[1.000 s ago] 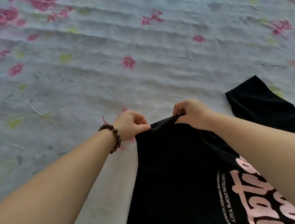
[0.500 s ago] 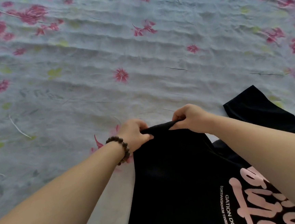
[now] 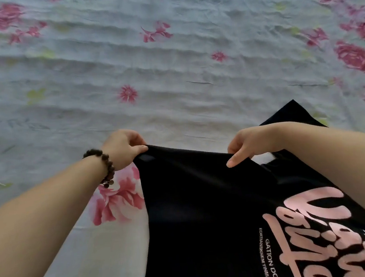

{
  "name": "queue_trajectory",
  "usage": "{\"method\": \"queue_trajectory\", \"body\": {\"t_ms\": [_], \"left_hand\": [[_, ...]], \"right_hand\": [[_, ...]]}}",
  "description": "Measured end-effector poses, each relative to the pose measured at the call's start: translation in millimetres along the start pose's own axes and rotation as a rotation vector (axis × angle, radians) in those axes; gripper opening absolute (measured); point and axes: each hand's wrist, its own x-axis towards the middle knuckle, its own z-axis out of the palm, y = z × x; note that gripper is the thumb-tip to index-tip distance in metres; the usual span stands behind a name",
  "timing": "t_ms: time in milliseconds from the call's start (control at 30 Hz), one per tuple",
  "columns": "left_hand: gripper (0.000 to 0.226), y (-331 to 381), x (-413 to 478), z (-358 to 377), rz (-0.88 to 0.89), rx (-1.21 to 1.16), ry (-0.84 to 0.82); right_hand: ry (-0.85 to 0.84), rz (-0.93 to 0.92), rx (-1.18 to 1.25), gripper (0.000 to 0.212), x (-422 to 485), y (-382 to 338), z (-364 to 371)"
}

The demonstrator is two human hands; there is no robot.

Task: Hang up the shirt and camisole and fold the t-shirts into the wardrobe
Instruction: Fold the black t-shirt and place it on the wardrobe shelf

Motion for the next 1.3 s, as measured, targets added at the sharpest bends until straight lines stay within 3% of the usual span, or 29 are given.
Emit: {"method": "queue_trajectory", "body": {"t_ms": [200,333,467,700,867,1000,1100,1200,1300], "left_hand": [[0.012,-1.1,5.1,2.8,-0.051,0.013,0.004],[0.013,3.8,12.8,1.4,-0.061,0.043,-0.022],[0.012,8.4,18.9,4.0,-0.083,0.068,-0.027],[0.009,15.5,15.5,4.9,-0.097,0.092,-0.225],[0.008,18.2,28.9,7.4,-0.084,0.066,0.079],[0.011,19.0,31.9,26.9,-0.099,0.106,0.184],[0.023,22.0,14.2,42.9,0.034,0.251,0.297],[0.029,32.0,-24.6,73.2,0.288,0.350,0.415],[0.049,37.9,-70.8,125.9,0.408,0.496,0.265]], "right_hand": [[-0.006,0.084,-0.135,0.014,-19.3,28.4,-13.9],[0.061,0.113,-0.235,0.021,-23.7,47.7,-24.0],[0.016,0.151,-0.330,0.015,-19.8,60.0,-26.4],[0.392,0.097,-0.187,0.019,-12.4,77.2,-27.6],[0.643,0.175,-0.157,0.020,-11.1,85.6,-22.1],[0.778,0.302,-0.254,0.021,-3.2,78.0,-0.6],[0.941,0.272,-0.402,0.033,0.3,64.5,22.2],[1.094,0.106,-0.483,0.045,6.4,40.1,62.9],[1.084,-0.004,-0.482,0.058,21.8,15.3,122.2]]}}
